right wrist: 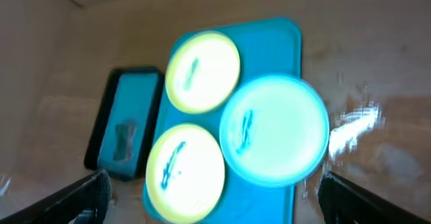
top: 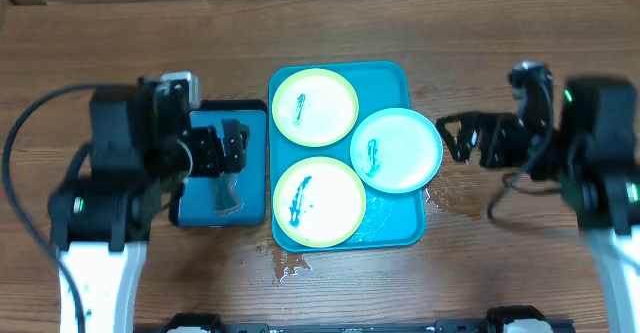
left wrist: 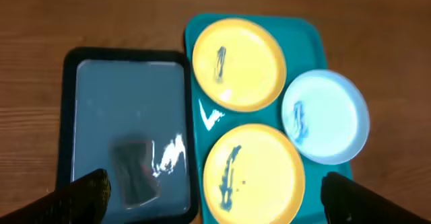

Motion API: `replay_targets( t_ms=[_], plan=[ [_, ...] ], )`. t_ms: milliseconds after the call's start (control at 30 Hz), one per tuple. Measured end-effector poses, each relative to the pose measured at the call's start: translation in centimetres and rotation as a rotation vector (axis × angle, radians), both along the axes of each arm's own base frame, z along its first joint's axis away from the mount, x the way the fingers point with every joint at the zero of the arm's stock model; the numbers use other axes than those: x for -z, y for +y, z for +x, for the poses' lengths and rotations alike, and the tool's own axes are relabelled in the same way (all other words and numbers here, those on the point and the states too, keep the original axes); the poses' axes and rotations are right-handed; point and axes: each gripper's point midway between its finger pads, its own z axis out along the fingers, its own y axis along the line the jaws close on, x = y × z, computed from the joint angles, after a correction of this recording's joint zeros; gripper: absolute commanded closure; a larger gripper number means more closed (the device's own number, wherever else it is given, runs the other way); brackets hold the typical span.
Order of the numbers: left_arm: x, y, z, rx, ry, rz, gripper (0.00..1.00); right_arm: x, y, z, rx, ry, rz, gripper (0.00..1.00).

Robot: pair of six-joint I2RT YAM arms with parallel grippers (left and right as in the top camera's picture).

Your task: Clean dirty plates on tray and stack at the side

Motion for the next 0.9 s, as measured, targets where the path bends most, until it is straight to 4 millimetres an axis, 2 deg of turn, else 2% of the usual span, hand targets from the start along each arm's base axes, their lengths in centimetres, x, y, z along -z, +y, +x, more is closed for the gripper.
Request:
replay_targets(
  t_ms=[100, 133, 200, 267, 400, 500, 600, 667, 800, 900],
  plan=[
    [1.9, -0.2, 0.6, 0.015, 0.087, 0.004, 0.0, 2.1, 0.8, 1.3, -0.031, 0.111, 0.035, 0.02],
    [2.8, -0.2, 0.4, 0.019, 0.13, 0.004, 0.0, 3.1, 1.3, 1.6, -0.046, 0.158, 0.052, 0.07],
    [4.4, -0.3, 0.2, 0.021, 0.211, 0.004, 0.0, 5.0, 2.2, 1.9, -0.072, 0.241, 0.071, 0.08],
    [5.7, -0.2, -0.2, 0.021, 0.28, 0.006, 0.0, 7.2, 3.9, 1.8, -0.121, 0.318, 0.052, 0.08],
    [7.0, 0.6, -0.7, -0.037, 0.358, 0.019, 0.0, 12.2, 8.5, 0.0, -0.215, 0.445, -0.092, 0.09],
    [7.2, 2.0, -0.9, -0.129, 0.384, 0.022, 0.0, 16.2, 10.3, -2.3, -0.227, 0.517, -0.252, 0.21],
    [7.3, 2.9, -0.9, -0.18, 0.393, 0.027, 0.0, 19.6, 10.8, -3.1, -0.207, 0.533, -0.327, 0.36],
    [7.4, 3.2, -1.0, -0.197, 0.397, 0.041, 0.0, 21.6, 10.7, -3.4, -0.194, 0.532, -0.346, 0.49],
    [7.5, 4.1, -0.6, -0.24, 0.384, 0.076, 0.0, 25.2, 10.5, -4.2, -0.185, 0.54, -0.344, 0.5],
    [7.8, 4.6, 0.0, -0.26, 0.363, 0.091, 0.0, 25.6, 11.2, -4.2, -0.231, 0.522, -0.315, 0.47]
  ],
)
